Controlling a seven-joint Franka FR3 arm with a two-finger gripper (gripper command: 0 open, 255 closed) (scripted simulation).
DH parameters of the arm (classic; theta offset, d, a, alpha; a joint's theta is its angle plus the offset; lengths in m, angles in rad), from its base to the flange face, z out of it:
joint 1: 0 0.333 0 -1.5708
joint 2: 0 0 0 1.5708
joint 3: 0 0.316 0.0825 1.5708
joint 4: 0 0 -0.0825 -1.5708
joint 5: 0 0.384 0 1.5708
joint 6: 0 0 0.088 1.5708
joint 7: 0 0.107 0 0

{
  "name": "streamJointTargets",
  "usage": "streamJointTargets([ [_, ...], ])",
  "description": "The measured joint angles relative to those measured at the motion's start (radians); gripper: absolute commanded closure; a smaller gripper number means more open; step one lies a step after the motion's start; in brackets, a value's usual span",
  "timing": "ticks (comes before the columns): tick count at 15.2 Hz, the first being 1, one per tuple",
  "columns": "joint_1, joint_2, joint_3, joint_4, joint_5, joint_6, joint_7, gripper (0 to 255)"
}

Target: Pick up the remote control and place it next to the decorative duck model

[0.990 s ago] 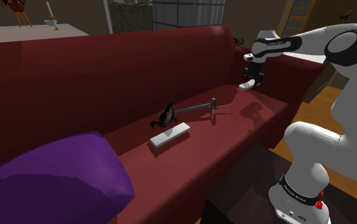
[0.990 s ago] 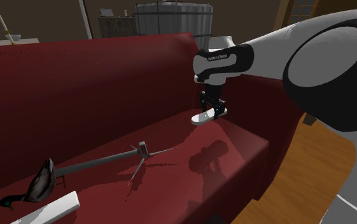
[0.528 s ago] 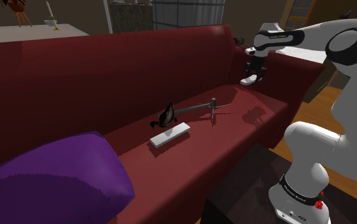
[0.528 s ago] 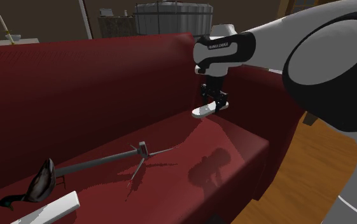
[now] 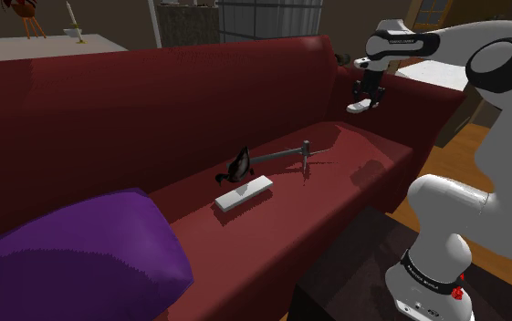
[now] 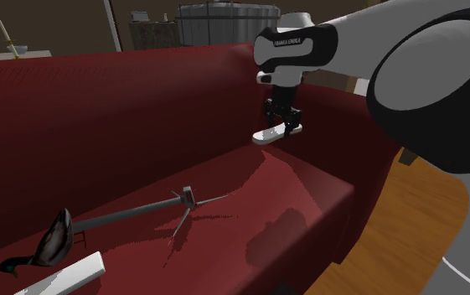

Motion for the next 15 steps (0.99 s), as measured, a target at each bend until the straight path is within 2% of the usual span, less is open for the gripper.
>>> streamJointTargets([
  [8,0.037,0.002,0.001,0.113,0.007,-0.102,-0.013,255],
  [9,0.025,0.017,0.01,0.093,0.017,-0.096,-0.009,255],
  [15,-0.131,0.207,0.136,-0.148,0.155,-0.002,0.024,255],
])
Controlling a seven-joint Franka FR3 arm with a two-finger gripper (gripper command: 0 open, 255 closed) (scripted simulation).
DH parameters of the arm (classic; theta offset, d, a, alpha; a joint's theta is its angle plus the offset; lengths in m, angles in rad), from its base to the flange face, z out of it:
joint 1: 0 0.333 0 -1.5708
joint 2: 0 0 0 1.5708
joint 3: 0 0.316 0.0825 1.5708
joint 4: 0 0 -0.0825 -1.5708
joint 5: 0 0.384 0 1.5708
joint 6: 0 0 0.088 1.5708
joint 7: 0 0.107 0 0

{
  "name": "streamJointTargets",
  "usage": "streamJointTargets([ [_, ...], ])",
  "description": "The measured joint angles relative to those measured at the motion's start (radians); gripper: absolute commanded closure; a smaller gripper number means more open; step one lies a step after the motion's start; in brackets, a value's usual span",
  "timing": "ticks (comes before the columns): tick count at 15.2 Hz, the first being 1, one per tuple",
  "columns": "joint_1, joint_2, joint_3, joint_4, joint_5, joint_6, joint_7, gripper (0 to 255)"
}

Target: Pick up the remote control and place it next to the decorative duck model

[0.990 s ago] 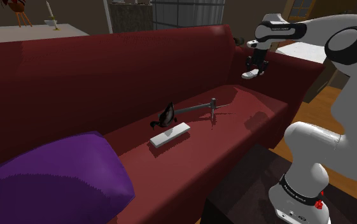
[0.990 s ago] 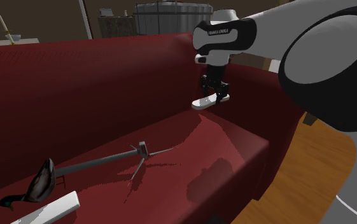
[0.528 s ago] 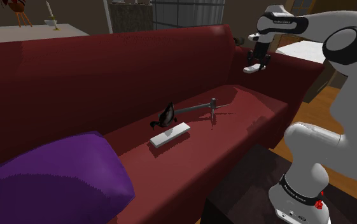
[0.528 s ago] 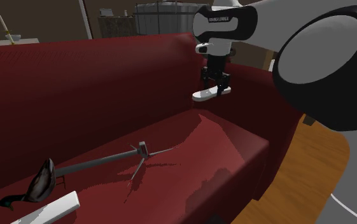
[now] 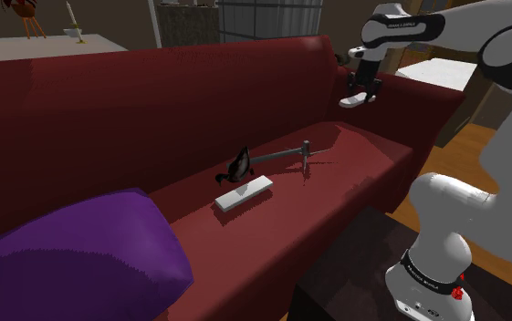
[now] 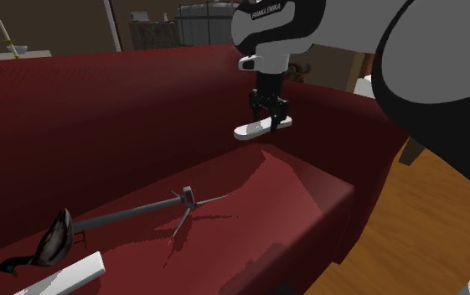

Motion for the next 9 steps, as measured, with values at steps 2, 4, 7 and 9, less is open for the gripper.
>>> streamJointTargets([
  [2,-0.084,0.092,0.062,-0.091,0.077,0.04,-0.014,255],
  [4,-0.194,0.223,0.138,-0.169,0.196,0.069,-0.058,255],
  [7,-0.254,0.514,0.112,-0.267,0.48,0.078,-0.206,255],
  [9,-0.172,0.621,0.023,-0.321,0.578,0.07,-0.242,255],
])
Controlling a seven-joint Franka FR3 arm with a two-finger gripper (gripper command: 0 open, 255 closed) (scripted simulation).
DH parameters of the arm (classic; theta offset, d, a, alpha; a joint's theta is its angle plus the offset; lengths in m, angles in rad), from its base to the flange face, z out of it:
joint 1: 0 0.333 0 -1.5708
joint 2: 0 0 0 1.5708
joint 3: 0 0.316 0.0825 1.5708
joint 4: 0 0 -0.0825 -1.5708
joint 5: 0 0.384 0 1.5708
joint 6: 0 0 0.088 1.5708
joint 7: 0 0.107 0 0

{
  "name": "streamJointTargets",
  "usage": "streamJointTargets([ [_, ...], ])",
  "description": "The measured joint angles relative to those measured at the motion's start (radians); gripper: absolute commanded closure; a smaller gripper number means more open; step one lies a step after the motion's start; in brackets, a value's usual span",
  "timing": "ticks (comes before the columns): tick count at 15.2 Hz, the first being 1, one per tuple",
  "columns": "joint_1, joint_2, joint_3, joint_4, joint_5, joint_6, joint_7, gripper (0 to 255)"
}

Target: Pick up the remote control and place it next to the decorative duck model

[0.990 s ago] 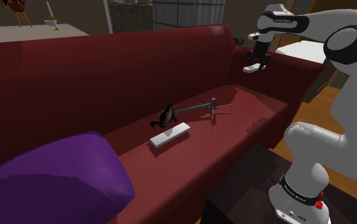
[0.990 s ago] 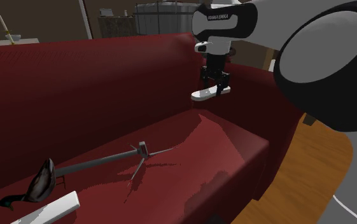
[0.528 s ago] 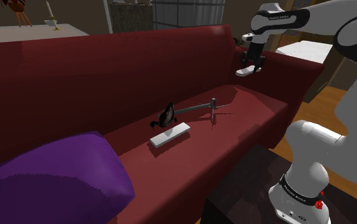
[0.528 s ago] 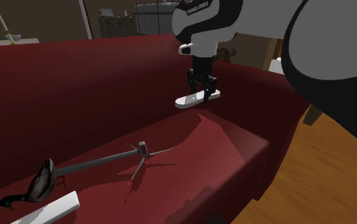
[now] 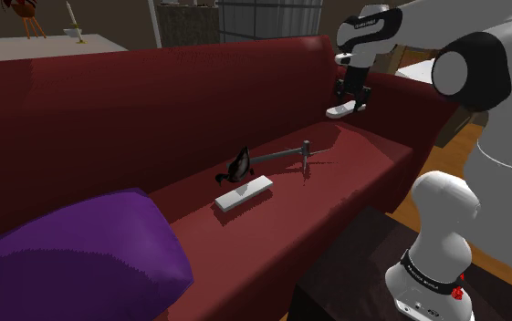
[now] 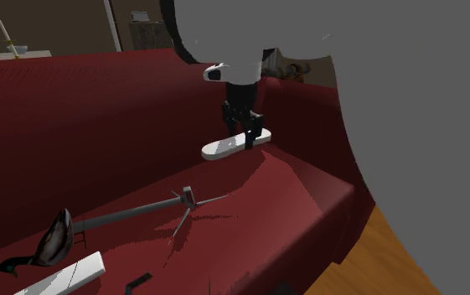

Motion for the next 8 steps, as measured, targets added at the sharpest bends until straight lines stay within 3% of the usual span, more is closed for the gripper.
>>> streamJointTargets([
  [5,0.173,0.184,-0.136,-0.094,0.151,-0.041,-0.016,255],
  [8,0.259,0.271,-0.18,-0.142,0.211,-0.066,0.001,255],
])
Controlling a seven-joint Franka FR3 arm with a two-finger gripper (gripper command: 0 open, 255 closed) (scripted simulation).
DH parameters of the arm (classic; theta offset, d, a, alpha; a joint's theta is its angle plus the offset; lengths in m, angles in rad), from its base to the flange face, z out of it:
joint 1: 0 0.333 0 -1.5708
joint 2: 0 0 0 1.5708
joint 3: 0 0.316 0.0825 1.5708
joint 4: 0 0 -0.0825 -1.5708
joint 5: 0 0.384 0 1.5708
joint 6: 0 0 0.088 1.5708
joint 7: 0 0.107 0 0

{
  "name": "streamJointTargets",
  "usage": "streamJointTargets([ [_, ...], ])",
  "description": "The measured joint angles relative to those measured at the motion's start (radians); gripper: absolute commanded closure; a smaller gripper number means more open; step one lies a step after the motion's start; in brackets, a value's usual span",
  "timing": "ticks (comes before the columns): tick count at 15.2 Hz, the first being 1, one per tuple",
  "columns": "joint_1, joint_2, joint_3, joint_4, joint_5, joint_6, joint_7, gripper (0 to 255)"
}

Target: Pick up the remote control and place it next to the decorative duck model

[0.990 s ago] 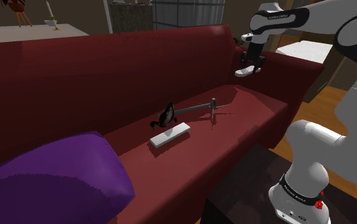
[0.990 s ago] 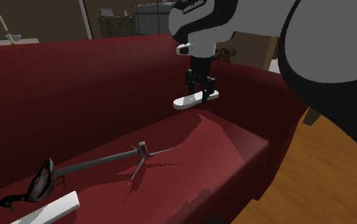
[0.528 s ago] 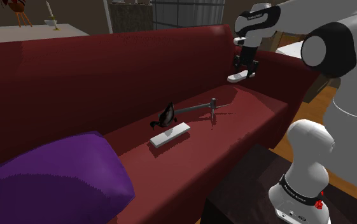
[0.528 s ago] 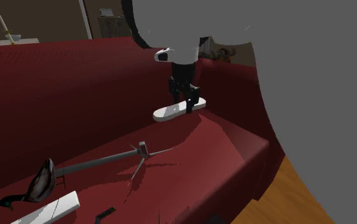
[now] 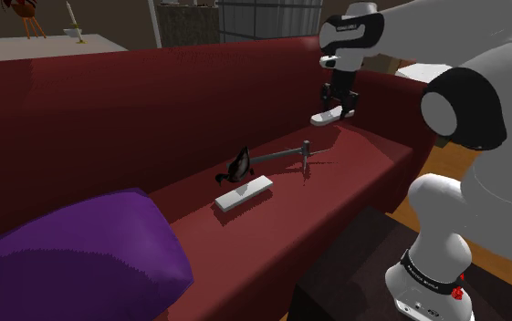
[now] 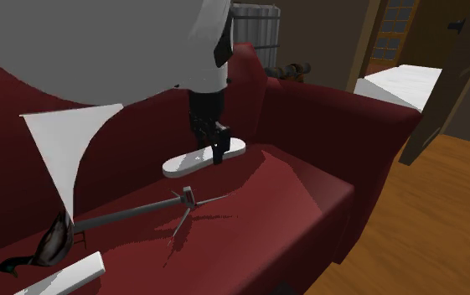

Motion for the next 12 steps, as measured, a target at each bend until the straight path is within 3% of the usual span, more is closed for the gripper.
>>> streamJointTargets([
  [4,0.106,0.103,-0.044,-0.05,0.065,-0.041,0.037,255],
  [12,0.272,0.253,-0.058,-0.096,0.165,-0.113,0.161,255],
])
